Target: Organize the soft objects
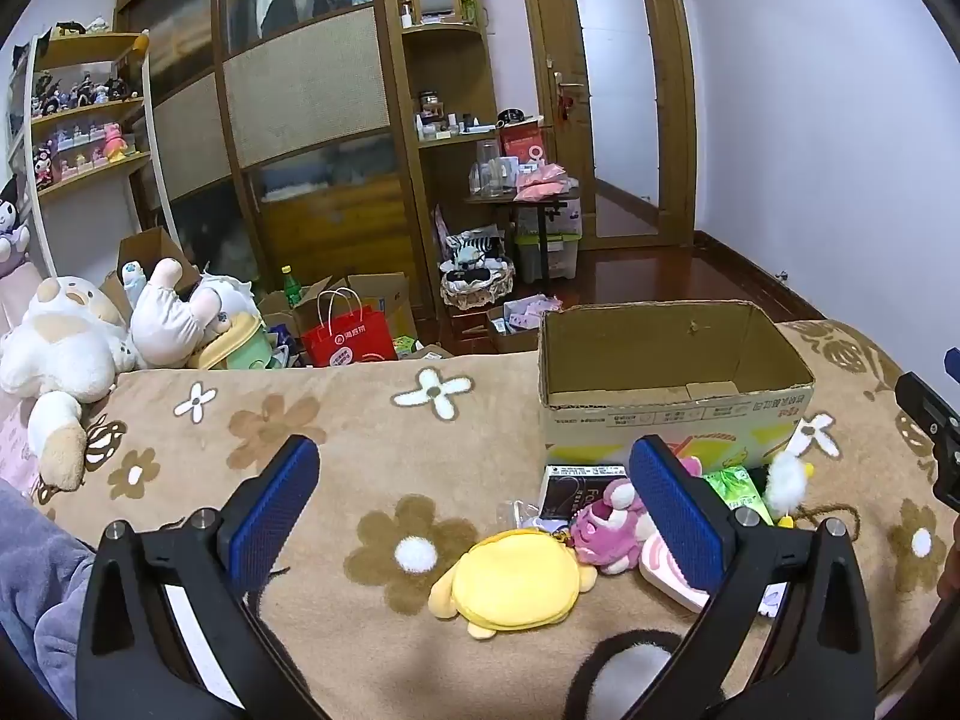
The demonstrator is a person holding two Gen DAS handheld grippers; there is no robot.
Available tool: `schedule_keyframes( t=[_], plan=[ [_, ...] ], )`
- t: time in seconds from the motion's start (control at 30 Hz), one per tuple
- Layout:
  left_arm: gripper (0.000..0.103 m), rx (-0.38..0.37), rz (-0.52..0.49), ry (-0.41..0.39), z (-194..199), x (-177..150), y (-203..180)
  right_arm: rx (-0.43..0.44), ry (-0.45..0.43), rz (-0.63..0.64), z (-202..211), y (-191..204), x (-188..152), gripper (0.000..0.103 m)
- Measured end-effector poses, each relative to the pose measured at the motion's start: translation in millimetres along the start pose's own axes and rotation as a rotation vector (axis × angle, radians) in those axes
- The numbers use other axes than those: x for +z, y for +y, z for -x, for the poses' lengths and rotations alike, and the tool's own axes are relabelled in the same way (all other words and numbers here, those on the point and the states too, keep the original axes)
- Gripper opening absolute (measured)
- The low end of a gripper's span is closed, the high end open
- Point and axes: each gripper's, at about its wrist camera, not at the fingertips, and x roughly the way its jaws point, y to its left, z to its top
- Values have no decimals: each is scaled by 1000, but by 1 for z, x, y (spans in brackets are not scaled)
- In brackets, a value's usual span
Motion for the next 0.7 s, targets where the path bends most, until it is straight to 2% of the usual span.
schedule_keyframes(
  t=[0.7],
  plan=[
    [102,2,-2,-2,2,2,2,-3,2,3,-2,-2,-2,103]
  ],
)
